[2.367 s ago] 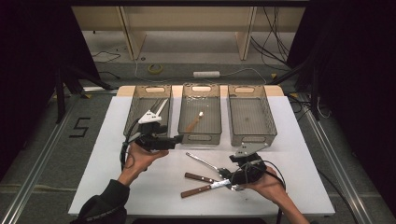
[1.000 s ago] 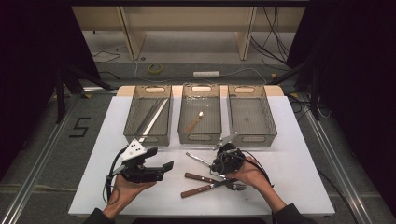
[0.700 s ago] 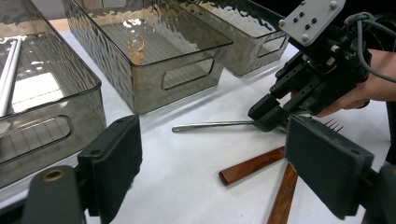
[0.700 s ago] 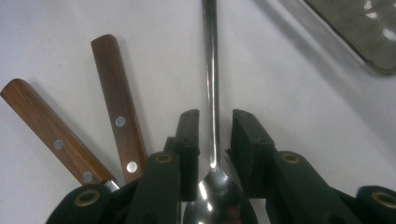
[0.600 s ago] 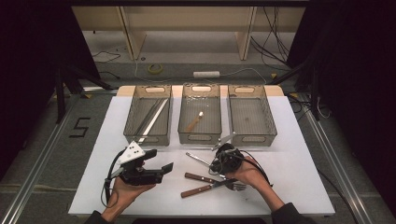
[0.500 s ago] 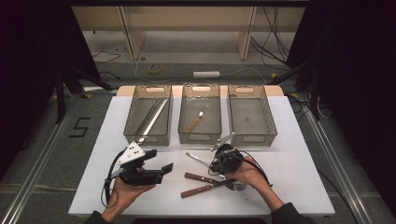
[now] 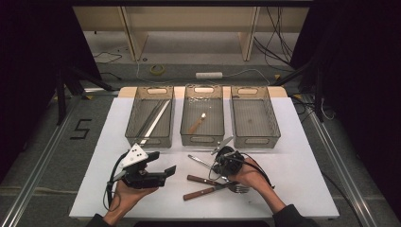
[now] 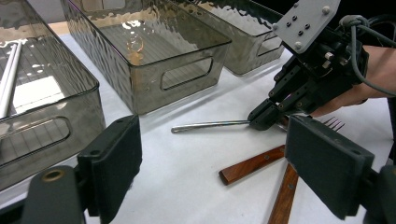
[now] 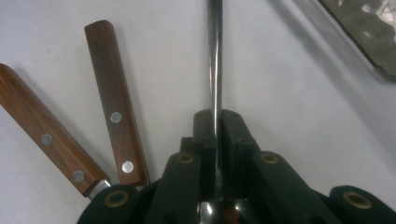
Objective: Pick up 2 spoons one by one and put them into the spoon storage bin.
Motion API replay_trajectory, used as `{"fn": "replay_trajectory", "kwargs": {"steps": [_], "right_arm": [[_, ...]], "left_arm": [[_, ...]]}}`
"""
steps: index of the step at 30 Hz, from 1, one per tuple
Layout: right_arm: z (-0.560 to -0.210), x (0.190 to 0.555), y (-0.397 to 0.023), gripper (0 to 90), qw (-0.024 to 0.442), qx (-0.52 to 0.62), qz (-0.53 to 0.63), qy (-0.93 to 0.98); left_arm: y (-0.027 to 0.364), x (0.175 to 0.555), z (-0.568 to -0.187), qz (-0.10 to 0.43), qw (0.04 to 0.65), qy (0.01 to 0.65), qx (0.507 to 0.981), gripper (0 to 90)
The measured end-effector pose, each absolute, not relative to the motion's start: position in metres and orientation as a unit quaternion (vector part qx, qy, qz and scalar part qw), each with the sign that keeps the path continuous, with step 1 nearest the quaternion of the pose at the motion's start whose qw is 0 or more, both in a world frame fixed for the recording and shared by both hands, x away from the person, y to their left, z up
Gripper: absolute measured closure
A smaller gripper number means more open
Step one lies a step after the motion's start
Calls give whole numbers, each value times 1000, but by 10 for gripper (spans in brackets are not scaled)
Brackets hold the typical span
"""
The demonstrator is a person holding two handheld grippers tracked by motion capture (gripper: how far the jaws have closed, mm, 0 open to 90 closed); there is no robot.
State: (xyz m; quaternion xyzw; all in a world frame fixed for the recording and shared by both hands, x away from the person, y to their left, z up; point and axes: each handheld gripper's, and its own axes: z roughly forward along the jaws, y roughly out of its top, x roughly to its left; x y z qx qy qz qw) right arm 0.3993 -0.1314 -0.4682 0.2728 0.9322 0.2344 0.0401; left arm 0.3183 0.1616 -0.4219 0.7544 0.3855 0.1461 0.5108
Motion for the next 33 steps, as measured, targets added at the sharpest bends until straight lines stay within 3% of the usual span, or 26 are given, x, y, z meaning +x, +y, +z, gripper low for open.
{"fn": "replay_trajectory", "kwargs": {"steps": [33], "right_arm": [[-403, 413, -146, 866, 68, 271, 339, 898]], "left_arm": [[163, 319, -421, 157, 516, 385, 749, 185]]}}
